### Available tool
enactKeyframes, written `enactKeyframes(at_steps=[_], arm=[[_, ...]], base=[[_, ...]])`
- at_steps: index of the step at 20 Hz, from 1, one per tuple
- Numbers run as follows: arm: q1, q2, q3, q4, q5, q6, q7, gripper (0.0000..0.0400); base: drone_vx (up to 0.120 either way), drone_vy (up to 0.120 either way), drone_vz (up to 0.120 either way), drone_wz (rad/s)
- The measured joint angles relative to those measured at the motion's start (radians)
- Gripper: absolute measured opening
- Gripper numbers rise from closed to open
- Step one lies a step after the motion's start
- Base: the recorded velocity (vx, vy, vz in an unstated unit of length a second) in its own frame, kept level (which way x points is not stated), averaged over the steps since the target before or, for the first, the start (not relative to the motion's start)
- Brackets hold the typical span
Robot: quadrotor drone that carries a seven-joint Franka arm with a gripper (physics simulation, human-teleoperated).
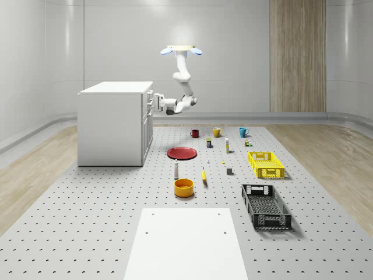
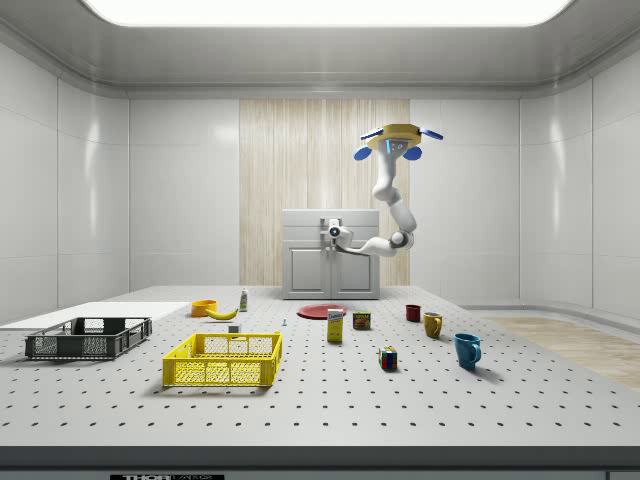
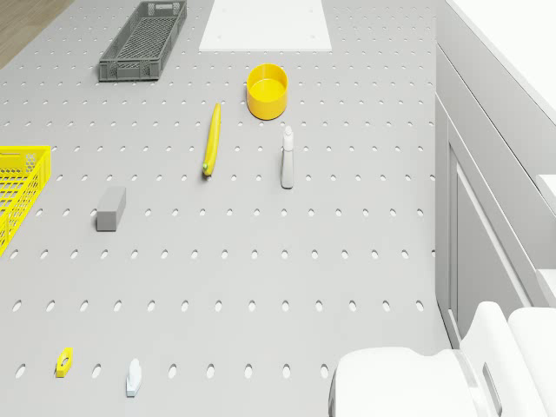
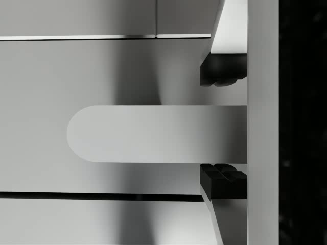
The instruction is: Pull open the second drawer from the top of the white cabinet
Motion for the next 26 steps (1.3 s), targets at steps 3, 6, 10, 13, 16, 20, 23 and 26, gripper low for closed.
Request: enactKeyframes(at_steps=[3,6,10,13,16,20,23,26], arm=[[-0.016,0.003,0.012,0.001,0.005,-0.008,0.001,0.0141],[-0.03,0.006,0.021,0.0,0.0,-0.015,-0.004,0.0153],[-0.051,0.001,0.027,-0.005,0.002,-0.031,-0.003,0.0123],[-0.067,-0.005,0.031,-0.009,-0.005,-0.043,0.018,0.0126],[-0.083,-0.012,0.032,-0.014,-0.013,-0.056,0.022,0.0127],[-0.098,-0.018,0.037,-0.014,-0.024,-0.066,0.064,0.0149],[-0.11,-0.032,0.035,-0.015,-0.055,-0.074,0.095,0.0173],[-0.12,-0.034,0.032,-0.023,-0.05,-0.086,0.071,0.0151]], base=[[0.0,0.0,0.0,0.0],[0.0,0.0,0.0,0.0],[0.0,0.0,0.0,0.0],[0.0,0.0,0.0,0.0],[0.0,0.0,0.0,0.0],[0.0,0.0,0.0,0.0],[0.0,0.0,0.0,0.0],[0.0,0.0,0.0,0.0]])
